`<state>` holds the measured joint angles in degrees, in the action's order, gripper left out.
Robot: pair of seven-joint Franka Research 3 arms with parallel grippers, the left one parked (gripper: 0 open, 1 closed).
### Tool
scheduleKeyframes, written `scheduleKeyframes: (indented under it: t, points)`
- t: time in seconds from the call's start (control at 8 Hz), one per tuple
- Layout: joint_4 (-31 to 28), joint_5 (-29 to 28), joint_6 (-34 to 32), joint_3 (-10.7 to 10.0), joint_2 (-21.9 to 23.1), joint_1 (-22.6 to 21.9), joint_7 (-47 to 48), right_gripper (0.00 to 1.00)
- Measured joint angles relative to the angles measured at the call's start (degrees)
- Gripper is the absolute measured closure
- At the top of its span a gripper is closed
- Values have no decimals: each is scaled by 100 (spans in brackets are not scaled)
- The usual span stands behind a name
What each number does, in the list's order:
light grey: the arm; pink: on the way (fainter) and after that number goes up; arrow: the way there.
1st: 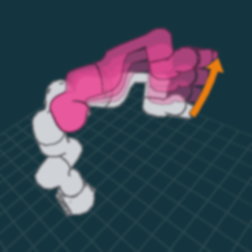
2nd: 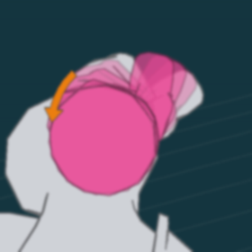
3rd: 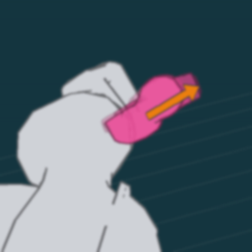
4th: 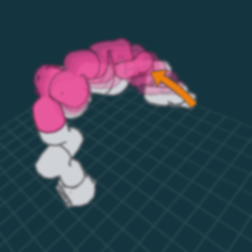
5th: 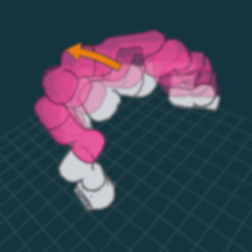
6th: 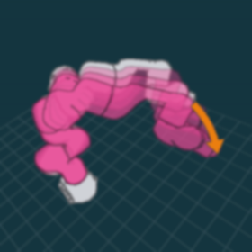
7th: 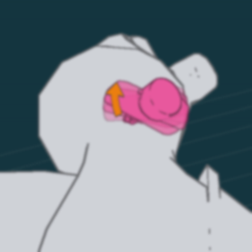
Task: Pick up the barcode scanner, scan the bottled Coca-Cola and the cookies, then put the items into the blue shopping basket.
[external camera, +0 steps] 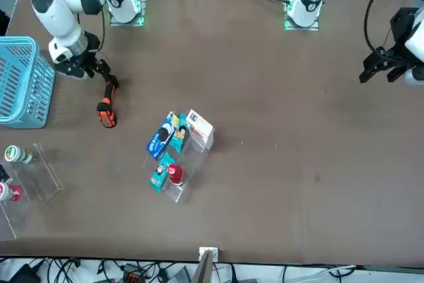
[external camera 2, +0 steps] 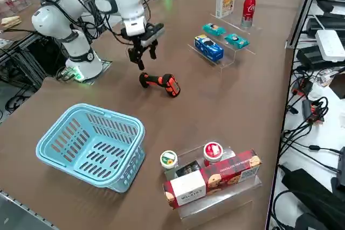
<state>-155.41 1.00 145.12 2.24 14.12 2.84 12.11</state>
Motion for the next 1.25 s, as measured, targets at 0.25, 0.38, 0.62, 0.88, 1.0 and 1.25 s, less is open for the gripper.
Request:
scheduleKeyframes:
  t: [0.25,0.38,0.62,0.88,1.0,1.25]
  points:
    - [-132,0,514,-13,-299,118,-149,0]
    - [-165,0,765,-9,-454,118,-162,0]
    - [-175,4,1224,-1,-834,117,-273,0]
    - [-171,4,1427,0,-1084,116,-466,0]
    - [-165,4,1531,3,-1185,115,-507,0]
    - [-140,5,1863,8,-1434,113,-539,0]
